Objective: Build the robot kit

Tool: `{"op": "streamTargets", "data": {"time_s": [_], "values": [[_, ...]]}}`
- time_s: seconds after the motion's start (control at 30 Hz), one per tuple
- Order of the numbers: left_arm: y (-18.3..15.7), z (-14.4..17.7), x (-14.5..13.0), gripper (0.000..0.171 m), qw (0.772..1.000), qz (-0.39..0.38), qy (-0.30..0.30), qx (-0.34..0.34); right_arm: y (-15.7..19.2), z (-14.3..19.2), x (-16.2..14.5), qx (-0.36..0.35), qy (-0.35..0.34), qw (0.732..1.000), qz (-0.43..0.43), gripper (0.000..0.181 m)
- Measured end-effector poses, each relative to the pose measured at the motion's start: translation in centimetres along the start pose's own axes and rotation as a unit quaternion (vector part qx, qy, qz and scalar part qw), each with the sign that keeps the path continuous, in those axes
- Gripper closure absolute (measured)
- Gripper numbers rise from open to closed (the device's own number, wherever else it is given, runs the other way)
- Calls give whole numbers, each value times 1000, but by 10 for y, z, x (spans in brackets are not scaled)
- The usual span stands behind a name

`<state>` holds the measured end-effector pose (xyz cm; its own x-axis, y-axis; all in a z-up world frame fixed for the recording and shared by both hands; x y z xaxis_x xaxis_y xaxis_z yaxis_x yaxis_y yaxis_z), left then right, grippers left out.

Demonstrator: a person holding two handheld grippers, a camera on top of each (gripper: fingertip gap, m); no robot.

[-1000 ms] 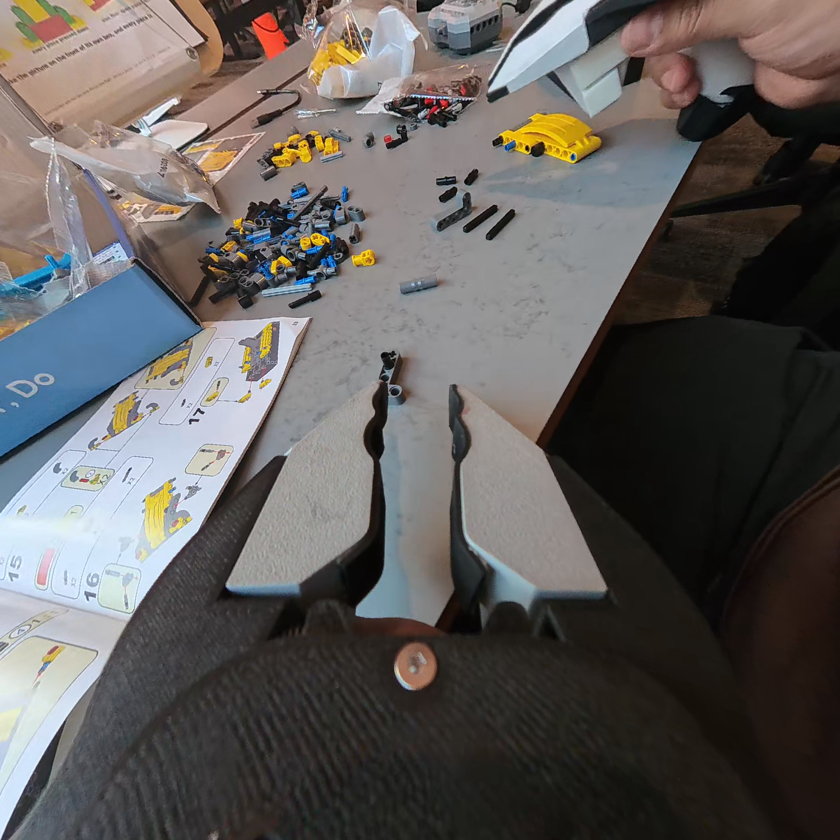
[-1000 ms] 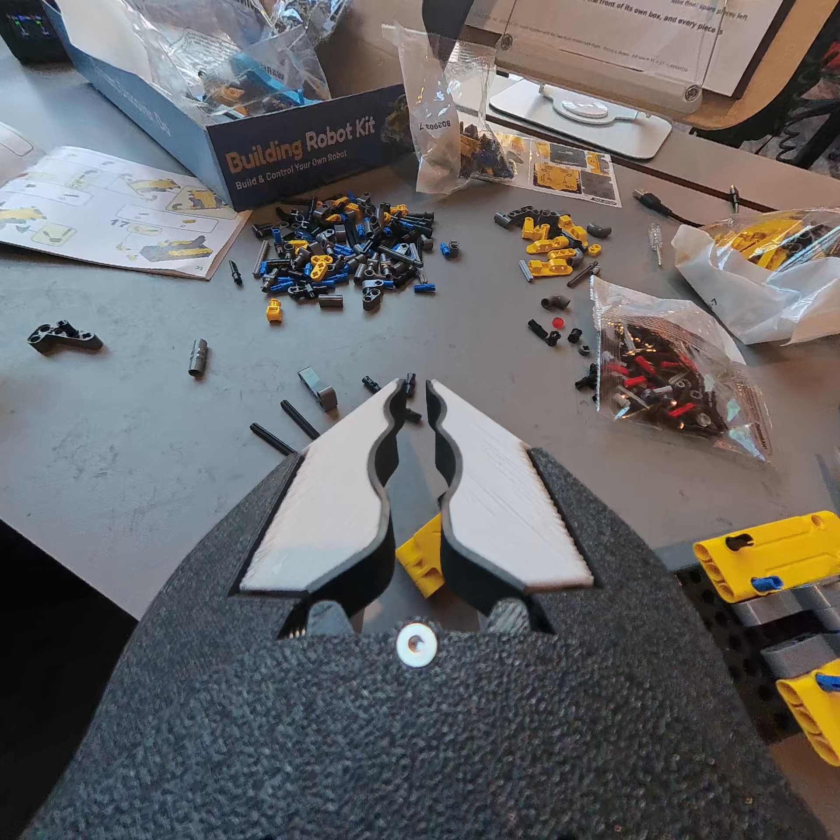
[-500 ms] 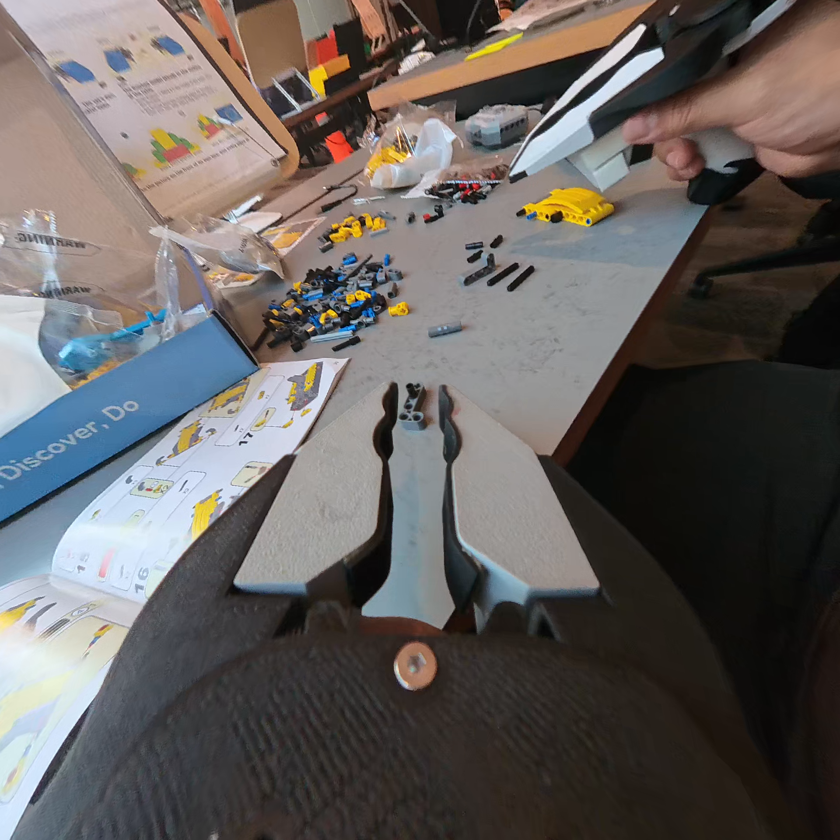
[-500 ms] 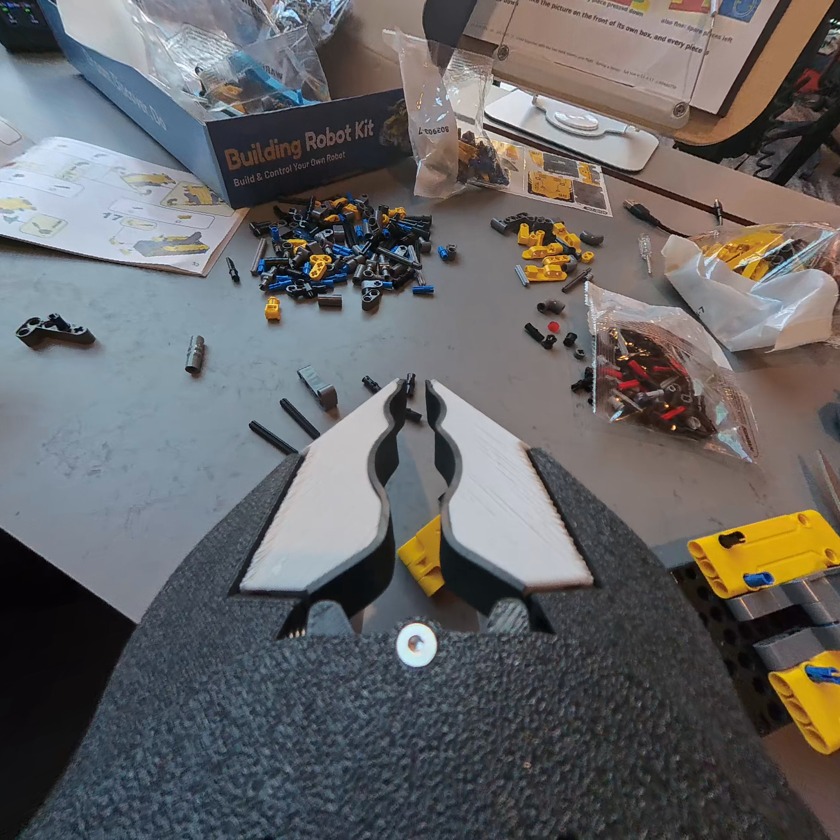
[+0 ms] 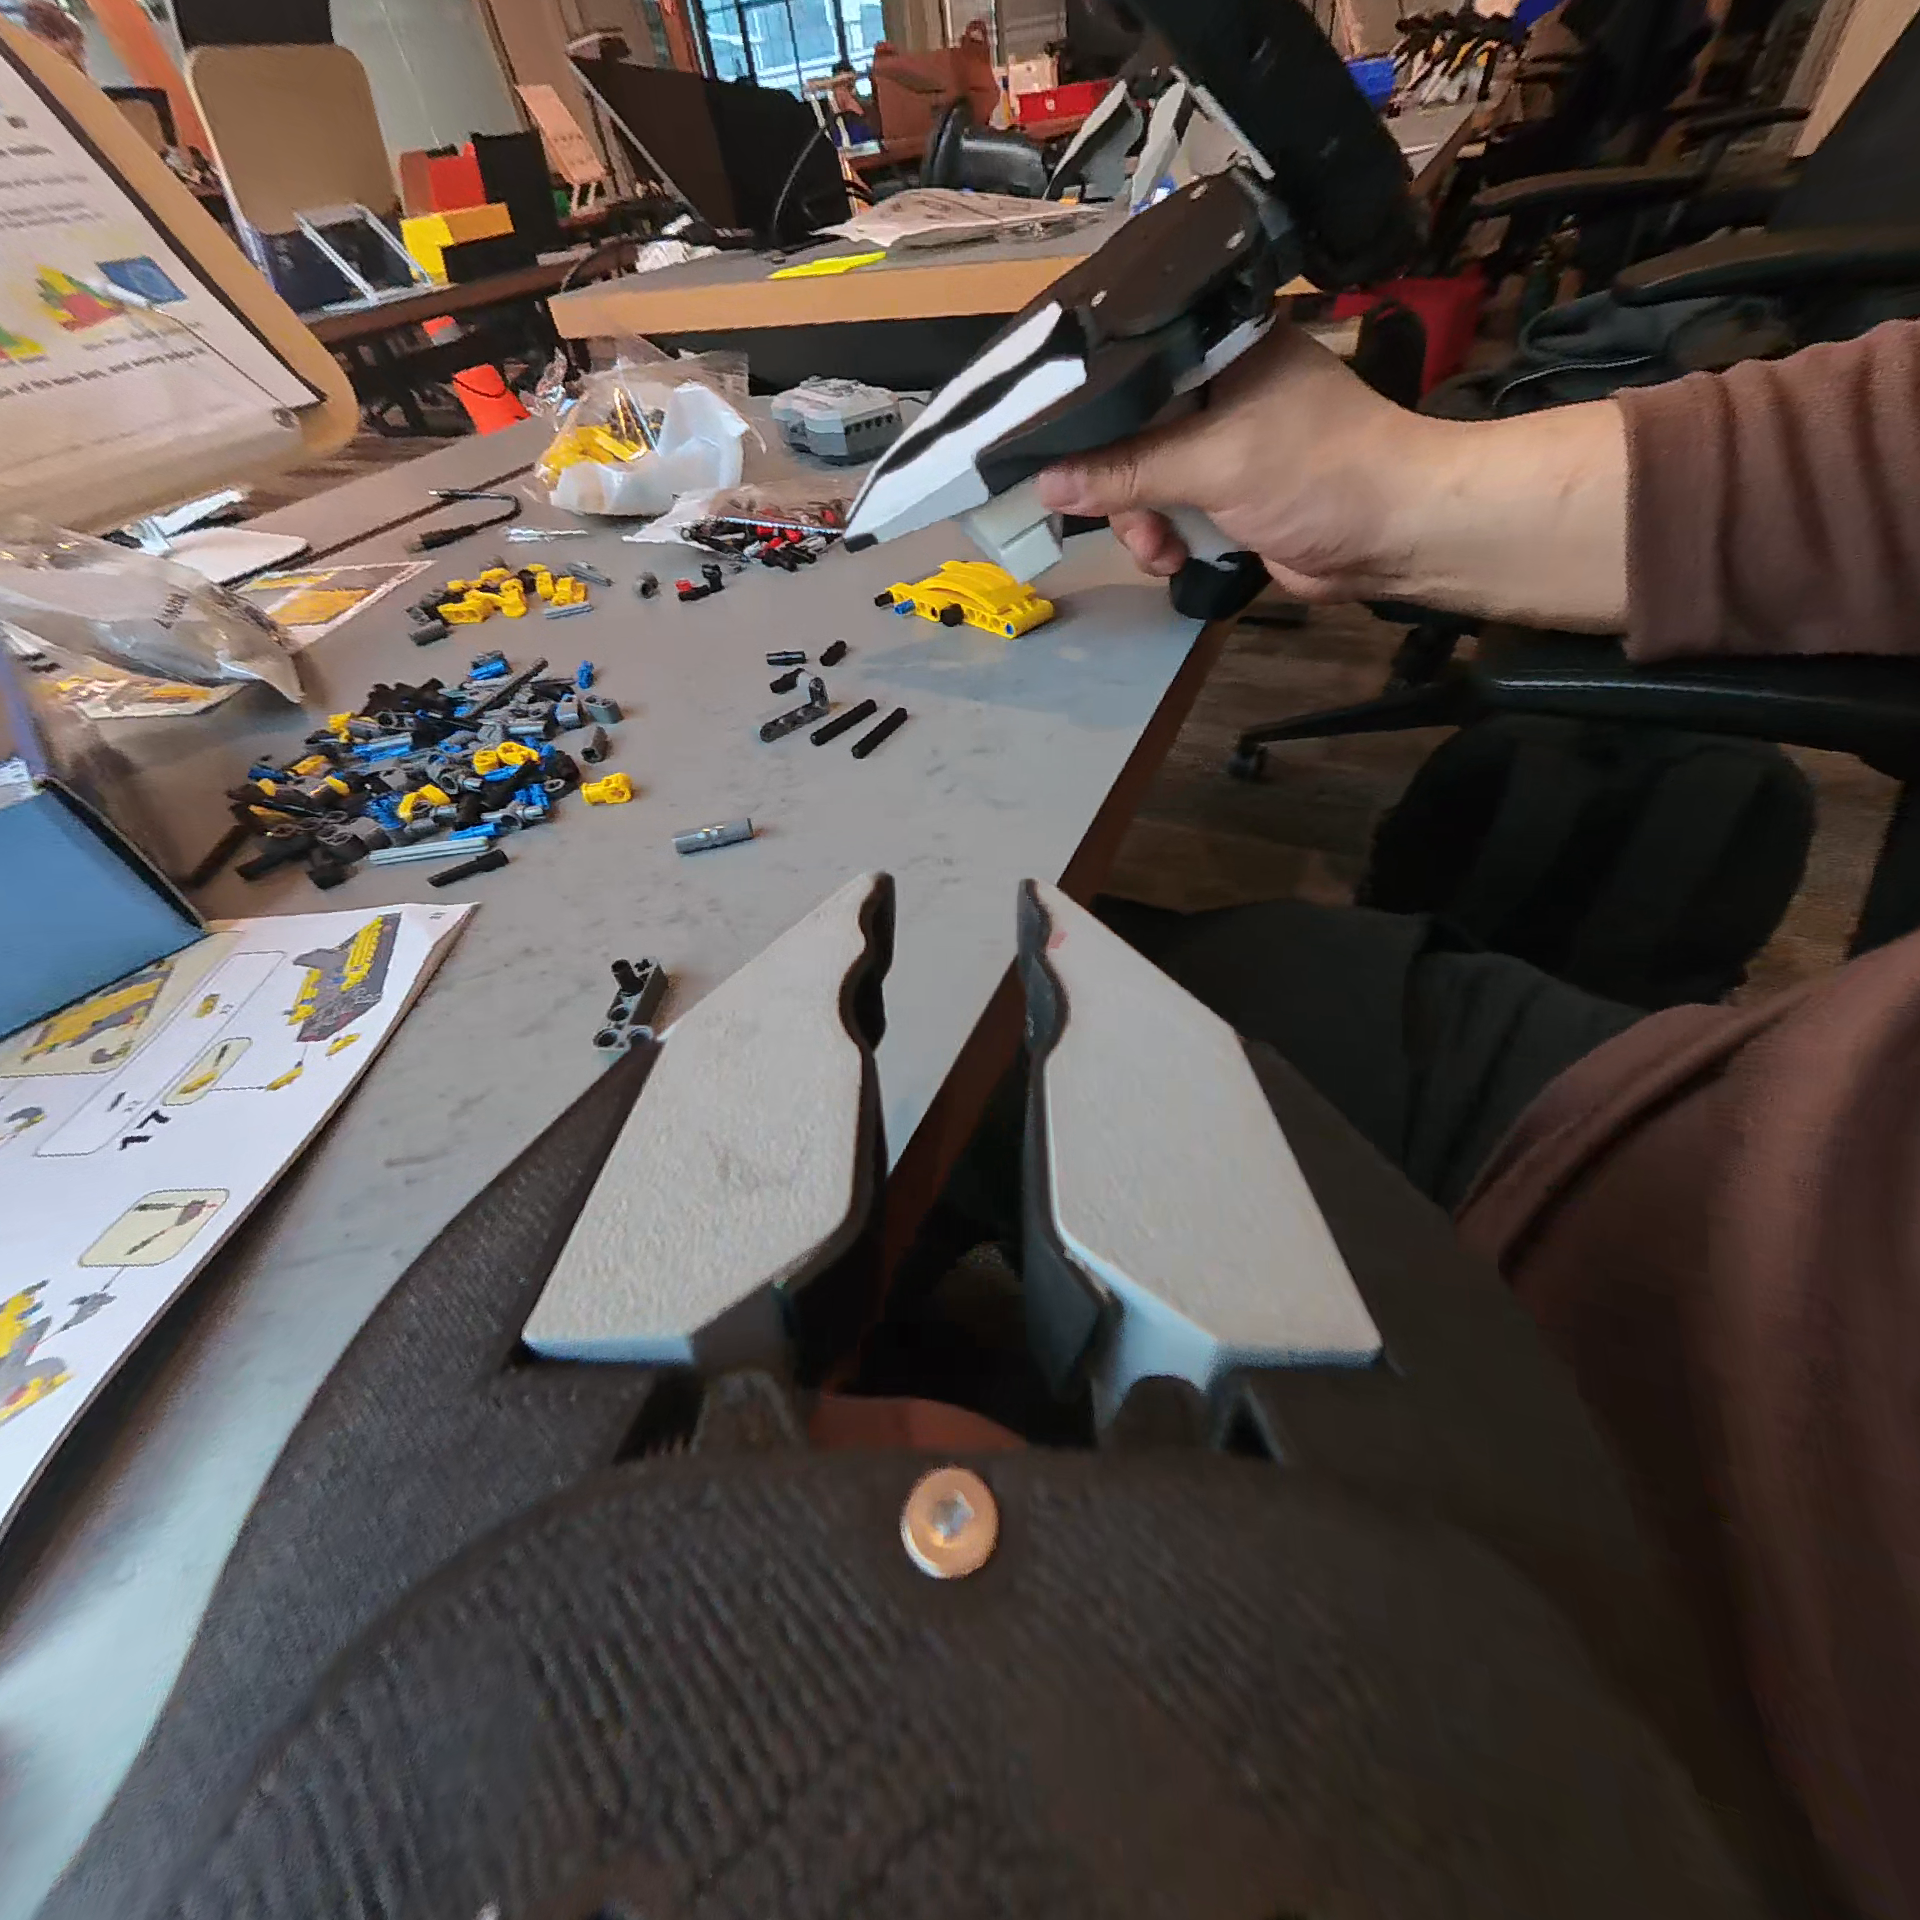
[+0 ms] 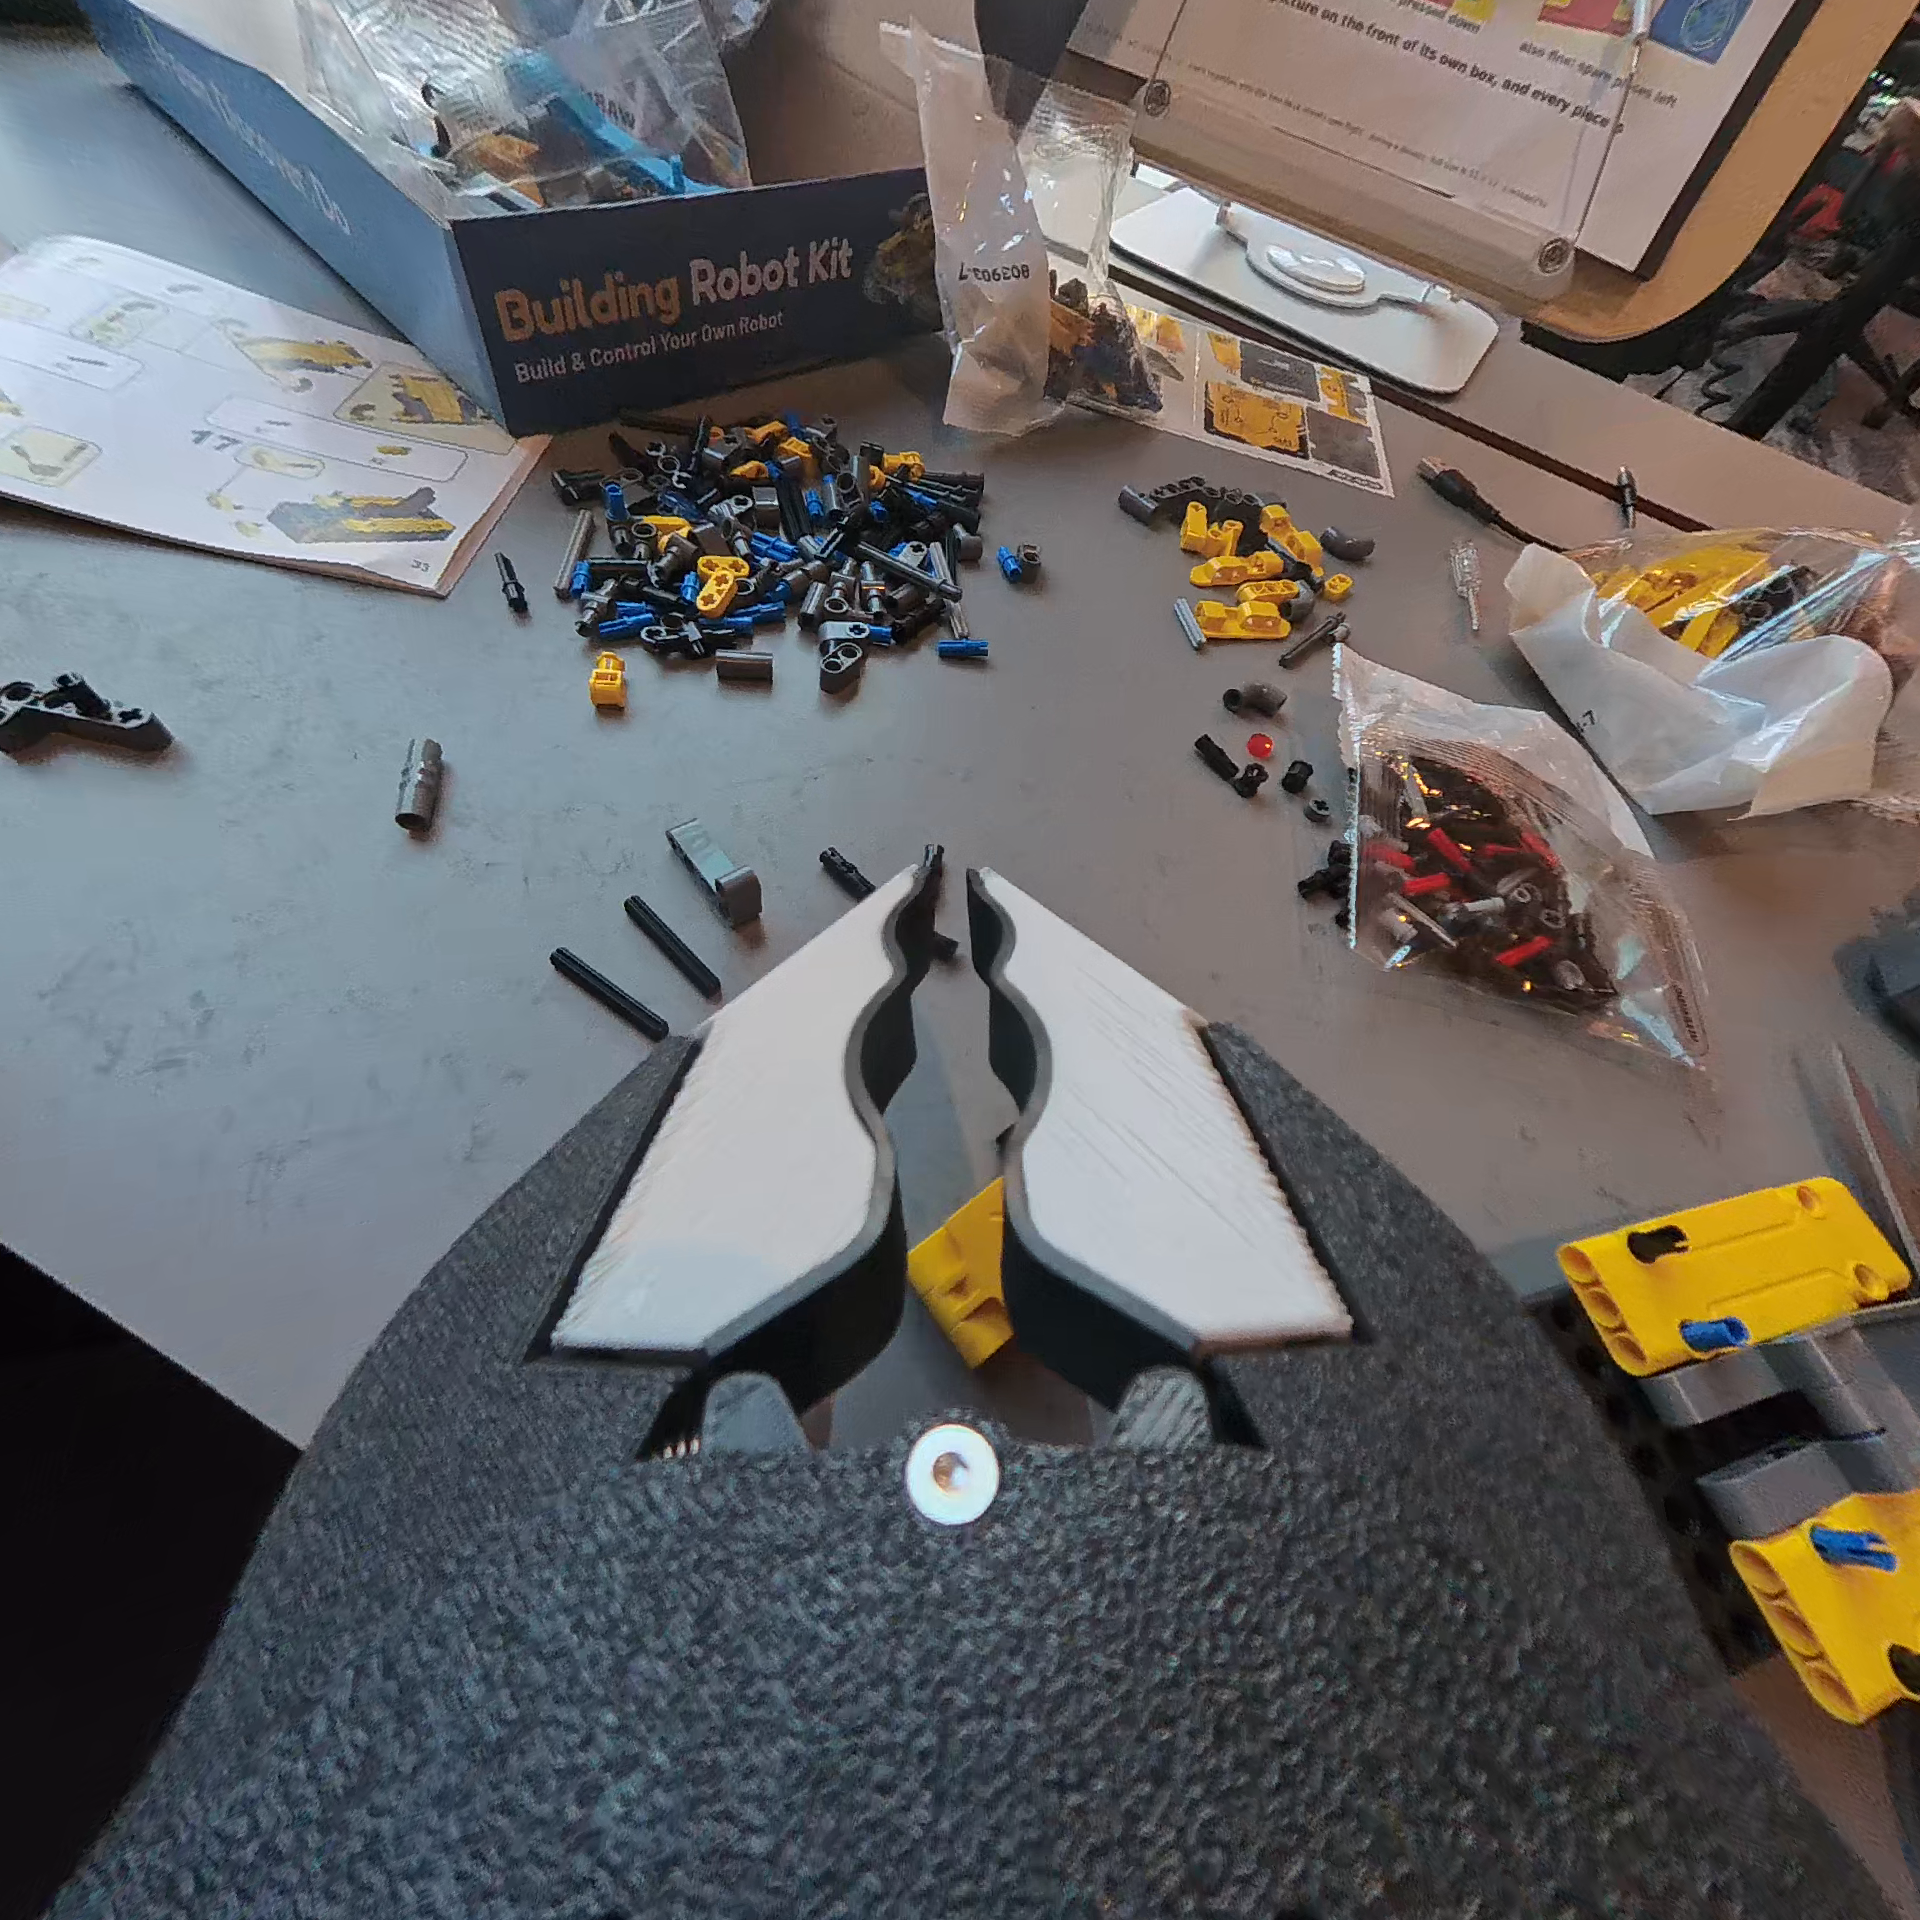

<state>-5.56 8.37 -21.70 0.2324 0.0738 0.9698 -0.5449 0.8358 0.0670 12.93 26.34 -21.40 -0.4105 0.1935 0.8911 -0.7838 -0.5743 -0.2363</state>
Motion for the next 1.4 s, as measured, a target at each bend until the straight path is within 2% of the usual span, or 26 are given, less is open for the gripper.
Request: {"op": "streamTargets", "data": {"time_s": [0.3, 0.87, 1.07, 1.17, 1.27, 1.33, 1.4], "values": [[-7, -7, -6, 151, 998, 20, 8, -53, -2, 2, 2, -5, -13, 1000, -5, 181], [-2, -13, -13, 149, 999, 11, 28, -37, 2, 4, 3, 12, -19, 1000, -1, 181], [-3, -13, -11, 149, 999, 15, 23, -39, -8, 3, 4, -5, -12, 999, -40, 181], [-4, -16, -14, 149, 999, 16, 27, -41, -14, 1, 8, -6, 13, 998, -53, 181], [-4, -19, -18, 150, 998, 11, 41, -36, -8, -9, 14, 26, 61, 997, -42, 181], [-4, -19, -18, 151, 999, 6, 40, -32, 2, -19, 16, 53, 101, 993, -23, 181], [-3, -19, -19, 151, 999, 5, 42, -29, 6, -29, 15, 52, 137, 989, 16, 181]]}}
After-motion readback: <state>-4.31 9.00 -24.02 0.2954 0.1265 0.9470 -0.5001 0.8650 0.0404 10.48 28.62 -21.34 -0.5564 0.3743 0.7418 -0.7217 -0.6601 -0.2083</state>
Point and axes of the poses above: each gripper's, where its closed fingertips meet, z back along the fingers, x out of its top, y = z × x across the jaws, the point moved 5 cm from there along z, back along the fingers, and after that the axes turned 10 degrees about -x, right-handed, at the moved point
